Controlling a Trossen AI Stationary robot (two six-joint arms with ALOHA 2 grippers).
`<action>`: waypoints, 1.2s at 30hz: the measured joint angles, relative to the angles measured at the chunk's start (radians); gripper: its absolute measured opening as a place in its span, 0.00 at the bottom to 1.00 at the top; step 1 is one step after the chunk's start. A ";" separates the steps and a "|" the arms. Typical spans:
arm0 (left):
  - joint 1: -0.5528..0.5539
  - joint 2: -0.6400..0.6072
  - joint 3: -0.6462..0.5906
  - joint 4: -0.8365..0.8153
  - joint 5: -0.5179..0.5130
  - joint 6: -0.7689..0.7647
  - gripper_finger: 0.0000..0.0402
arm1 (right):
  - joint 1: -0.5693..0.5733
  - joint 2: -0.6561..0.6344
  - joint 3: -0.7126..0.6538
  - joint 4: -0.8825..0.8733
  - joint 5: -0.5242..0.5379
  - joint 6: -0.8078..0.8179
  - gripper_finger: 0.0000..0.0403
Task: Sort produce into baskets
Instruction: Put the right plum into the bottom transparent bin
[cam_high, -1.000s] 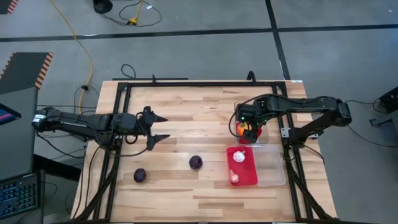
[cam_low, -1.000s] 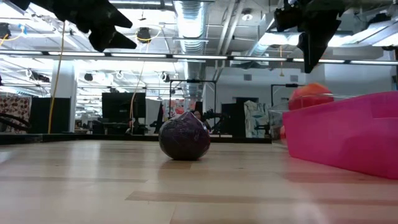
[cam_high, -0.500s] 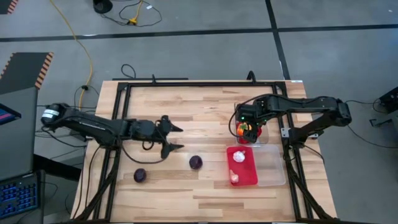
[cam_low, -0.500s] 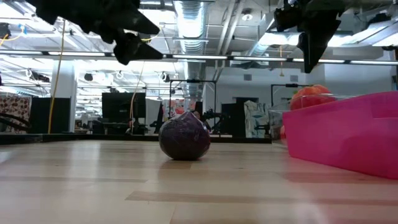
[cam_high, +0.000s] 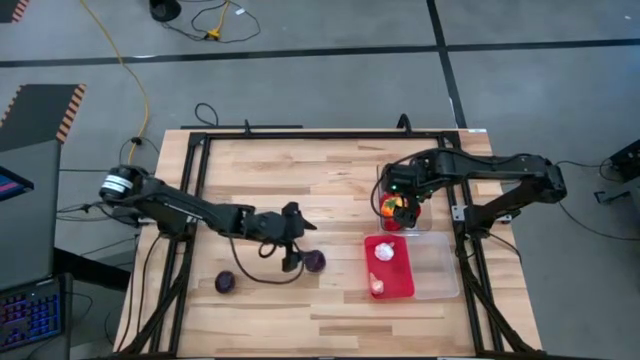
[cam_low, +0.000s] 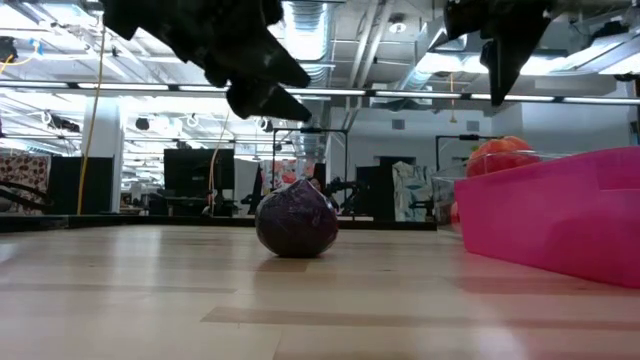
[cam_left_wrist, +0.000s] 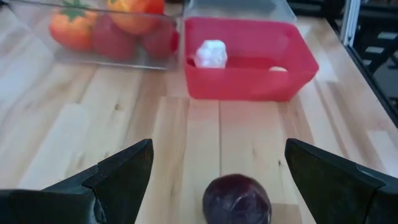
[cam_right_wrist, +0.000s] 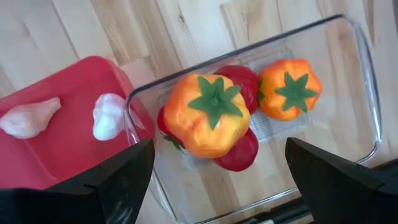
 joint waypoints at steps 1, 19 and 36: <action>-0.005 0.022 0.011 0.002 0.001 0.000 0.87 | 0.004 -0.001 0.003 0.003 0.000 0.000 0.96; -0.052 0.143 0.055 -0.040 -0.009 -0.070 0.87 | 0.095 0.002 0.007 0.144 0.001 -0.001 0.96; -0.062 0.282 0.053 -0.023 0.025 -0.109 0.87 | 0.115 0.002 0.007 0.213 -0.002 -0.003 0.96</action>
